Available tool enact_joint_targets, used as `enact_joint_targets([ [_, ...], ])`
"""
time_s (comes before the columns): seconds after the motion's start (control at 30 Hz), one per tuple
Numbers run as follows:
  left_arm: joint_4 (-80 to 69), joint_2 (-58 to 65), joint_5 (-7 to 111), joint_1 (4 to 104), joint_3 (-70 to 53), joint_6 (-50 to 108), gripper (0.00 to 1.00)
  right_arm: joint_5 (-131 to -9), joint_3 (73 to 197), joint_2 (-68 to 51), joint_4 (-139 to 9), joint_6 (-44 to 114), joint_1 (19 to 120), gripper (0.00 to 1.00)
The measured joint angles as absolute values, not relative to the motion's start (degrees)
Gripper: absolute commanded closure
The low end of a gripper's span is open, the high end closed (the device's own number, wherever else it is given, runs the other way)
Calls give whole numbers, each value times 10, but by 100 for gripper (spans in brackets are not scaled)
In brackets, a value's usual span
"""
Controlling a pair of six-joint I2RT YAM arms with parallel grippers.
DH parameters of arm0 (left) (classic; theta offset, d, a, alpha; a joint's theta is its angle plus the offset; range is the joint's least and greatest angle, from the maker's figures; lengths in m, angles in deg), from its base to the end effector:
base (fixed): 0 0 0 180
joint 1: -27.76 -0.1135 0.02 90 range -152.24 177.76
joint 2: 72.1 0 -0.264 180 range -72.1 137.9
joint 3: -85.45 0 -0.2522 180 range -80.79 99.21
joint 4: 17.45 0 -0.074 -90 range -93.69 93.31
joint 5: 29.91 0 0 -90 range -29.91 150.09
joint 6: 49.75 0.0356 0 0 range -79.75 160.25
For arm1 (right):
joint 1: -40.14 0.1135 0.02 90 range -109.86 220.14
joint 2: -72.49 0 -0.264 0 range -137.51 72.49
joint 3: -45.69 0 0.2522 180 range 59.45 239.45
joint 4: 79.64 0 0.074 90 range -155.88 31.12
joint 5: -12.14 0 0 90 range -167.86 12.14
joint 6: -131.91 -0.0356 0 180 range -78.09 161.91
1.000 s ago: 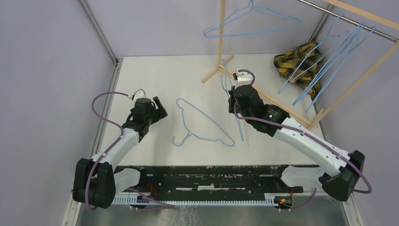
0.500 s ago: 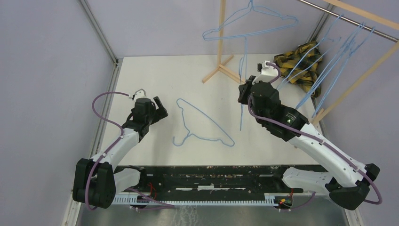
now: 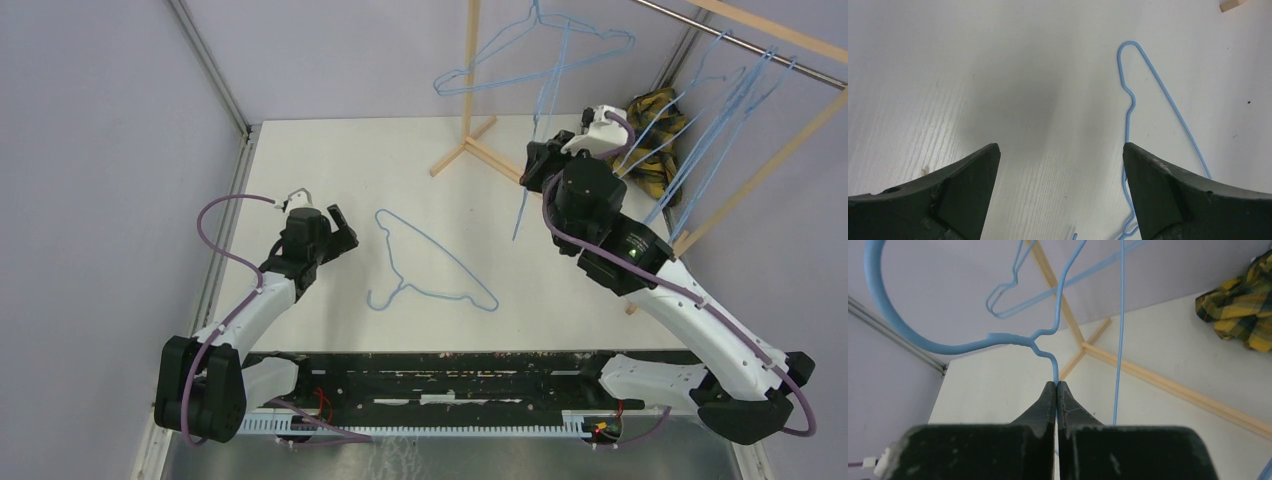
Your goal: Organize the hangers
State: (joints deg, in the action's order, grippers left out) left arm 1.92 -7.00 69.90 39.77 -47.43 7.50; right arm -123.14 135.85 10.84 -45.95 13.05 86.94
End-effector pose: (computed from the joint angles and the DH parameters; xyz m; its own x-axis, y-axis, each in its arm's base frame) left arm 0.2316 -0.0431 0.2089 -0.5383 -0.4305 -0.7245 -0.2600 0.9026 -0.3431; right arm 0.1655 0.1393 0.4573 -0.0679 0.4238 -0.9032 0.0049 0.9054 0.4245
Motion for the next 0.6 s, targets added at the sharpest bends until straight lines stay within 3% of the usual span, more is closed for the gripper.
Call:
enact_joint_targets([
  [0.27, 19, -70, 699, 398, -474, 75, 0, -1276, 1471, 28, -550, 229, 848, 100],
  [0.6, 19, -70, 699, 398, -474, 75, 1, -1274, 1517, -43, -564, 255, 754, 99],
])
